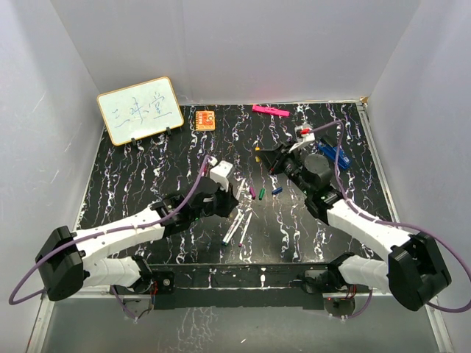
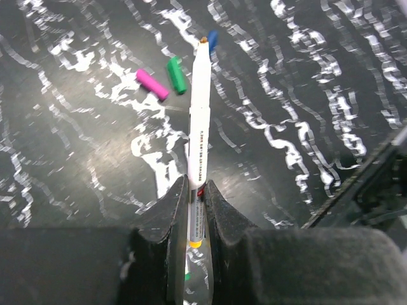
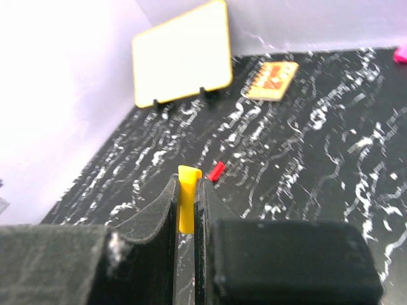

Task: Insert the pens into the pen caps

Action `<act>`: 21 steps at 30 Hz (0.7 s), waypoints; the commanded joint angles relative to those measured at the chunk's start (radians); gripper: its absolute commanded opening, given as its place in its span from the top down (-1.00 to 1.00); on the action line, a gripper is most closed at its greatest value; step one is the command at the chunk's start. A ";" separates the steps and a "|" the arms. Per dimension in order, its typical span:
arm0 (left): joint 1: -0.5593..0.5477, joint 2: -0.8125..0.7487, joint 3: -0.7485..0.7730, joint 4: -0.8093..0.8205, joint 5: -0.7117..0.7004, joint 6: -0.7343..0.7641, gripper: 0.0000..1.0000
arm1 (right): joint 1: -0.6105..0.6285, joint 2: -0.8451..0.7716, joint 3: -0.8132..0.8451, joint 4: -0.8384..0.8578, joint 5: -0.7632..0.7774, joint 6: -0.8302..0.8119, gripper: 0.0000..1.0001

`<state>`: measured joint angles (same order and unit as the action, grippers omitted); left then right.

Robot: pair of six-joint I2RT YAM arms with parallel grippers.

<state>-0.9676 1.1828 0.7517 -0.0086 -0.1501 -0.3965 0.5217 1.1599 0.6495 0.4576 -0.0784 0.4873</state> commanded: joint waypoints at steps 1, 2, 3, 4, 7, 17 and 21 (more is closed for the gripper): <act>0.018 -0.032 -0.054 0.310 0.161 -0.016 1.00 | -0.003 -0.050 -0.045 0.289 -0.101 0.027 1.00; 0.021 -0.028 -0.060 0.342 0.183 -0.027 1.00 | -0.003 -0.055 -0.058 0.313 -0.105 0.037 1.00; 0.025 -0.025 -0.066 0.371 0.207 -0.039 1.00 | -0.003 -0.063 -0.070 0.339 -0.112 0.045 1.00; 0.029 -0.023 -0.072 0.398 0.224 -0.049 1.00 | -0.003 -0.071 -0.081 0.360 -0.117 0.052 1.00; 0.032 -0.034 -0.105 0.505 0.253 -0.081 1.00 | -0.003 -0.094 -0.122 0.443 -0.112 0.066 1.00; 0.038 -0.082 -0.197 0.711 0.220 -0.147 1.00 | -0.003 -0.152 -0.211 0.595 -0.061 0.133 1.00; 0.039 -0.061 -0.175 0.718 0.242 -0.155 1.00 | -0.003 -0.118 -0.216 0.665 -0.083 0.174 1.00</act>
<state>-0.9367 1.1351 0.5541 0.6289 0.0689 -0.5335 0.5217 1.0248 0.4328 0.9768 -0.1532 0.6155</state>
